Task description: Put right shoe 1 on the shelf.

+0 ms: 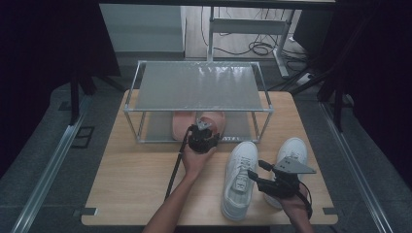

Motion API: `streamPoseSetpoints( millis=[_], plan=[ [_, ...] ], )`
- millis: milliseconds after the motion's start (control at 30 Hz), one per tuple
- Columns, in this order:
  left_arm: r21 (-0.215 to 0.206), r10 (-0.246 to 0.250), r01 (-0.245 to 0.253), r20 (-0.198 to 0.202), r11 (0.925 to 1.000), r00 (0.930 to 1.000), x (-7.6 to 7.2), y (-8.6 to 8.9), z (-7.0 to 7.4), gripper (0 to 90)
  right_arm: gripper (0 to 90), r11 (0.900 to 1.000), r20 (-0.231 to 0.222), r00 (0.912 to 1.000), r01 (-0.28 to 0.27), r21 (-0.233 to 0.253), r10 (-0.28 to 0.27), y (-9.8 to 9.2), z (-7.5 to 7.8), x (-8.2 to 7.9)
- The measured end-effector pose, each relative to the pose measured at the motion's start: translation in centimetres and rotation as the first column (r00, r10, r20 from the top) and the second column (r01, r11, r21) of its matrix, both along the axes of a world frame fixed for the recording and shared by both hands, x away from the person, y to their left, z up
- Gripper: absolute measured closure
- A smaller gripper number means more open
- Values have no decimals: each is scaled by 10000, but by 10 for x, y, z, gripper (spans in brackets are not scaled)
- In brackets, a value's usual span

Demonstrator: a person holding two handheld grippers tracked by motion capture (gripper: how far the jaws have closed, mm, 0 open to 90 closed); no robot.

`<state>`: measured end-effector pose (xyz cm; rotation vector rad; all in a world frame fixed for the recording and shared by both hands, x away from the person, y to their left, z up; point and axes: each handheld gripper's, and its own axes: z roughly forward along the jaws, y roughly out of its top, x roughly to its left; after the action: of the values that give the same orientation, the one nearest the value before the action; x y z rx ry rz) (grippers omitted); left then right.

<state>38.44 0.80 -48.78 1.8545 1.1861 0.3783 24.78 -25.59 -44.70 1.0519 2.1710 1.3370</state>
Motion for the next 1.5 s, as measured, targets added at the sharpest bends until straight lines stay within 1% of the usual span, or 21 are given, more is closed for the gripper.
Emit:
streamPoseSetpoints(
  millis=[167, 300, 333, 467, 633, 733, 1033, 1267, 1367, 1500],
  plan=[
    [-4, -517, 517, 50, 9987, 9986, -13, 5, 2, 696, 441, 10000, 0, 10000, 3, -18, -3, 0, 0, 0],
    [136, -773, 771, 124, 9969, 9969, -23, 13, 4, 748, 441, 10000, 14, 10000, 9, -5, -9, 0, 0, 0],
    [230, -829, 825, 167, 9963, 9964, -25, 15, 5, 762, 441, 10000, 12, 10000, 10, -13, -10, 1, -1, 0],
    [410, -900, 891, 207, 9952, 9957, -31, 22, 4, 813, 441, 10000, -7, 10000, -15, -55, 15, 2, -1, 0],
    [445, -971, 966, 106, 9943, 9952, -35, 30, -1, 852, 441, 10000, -27, 10000, -14, -51, 14, 3, -2, 0],
    [578, -1020, 1011, 121, 9932, 9947, -38, 35, -4, 861, 441, 10000, -33, 10000, -13, -58, 13, 2, -2, 0],
    [760, -1030, 1018, 126, 9919, 9946, -49, 51, -10, 876, 441, 10000, -64, 10000, -26, -97, 25, 3, -2, 0],
    [932, -1127, 1124, -16, 9893, 9936, -58, 62, -19, 877, 441, 9999, -91, 9999, -54, -107, 53, 4, -3, 1],
    [939, -1121, 1128, -120, 9892, 9936, -60, 66, -23, 876, 441, 9999, -88, 9999, -56, -103, 55, 4, -3, 1],
    [1011, -1192, 1200, -142, 9876, 9928, -66, 70, -25, 876, 441, 9999, -94, 9999, -52, -100, 52, 5, -3, 1]
  ],
)
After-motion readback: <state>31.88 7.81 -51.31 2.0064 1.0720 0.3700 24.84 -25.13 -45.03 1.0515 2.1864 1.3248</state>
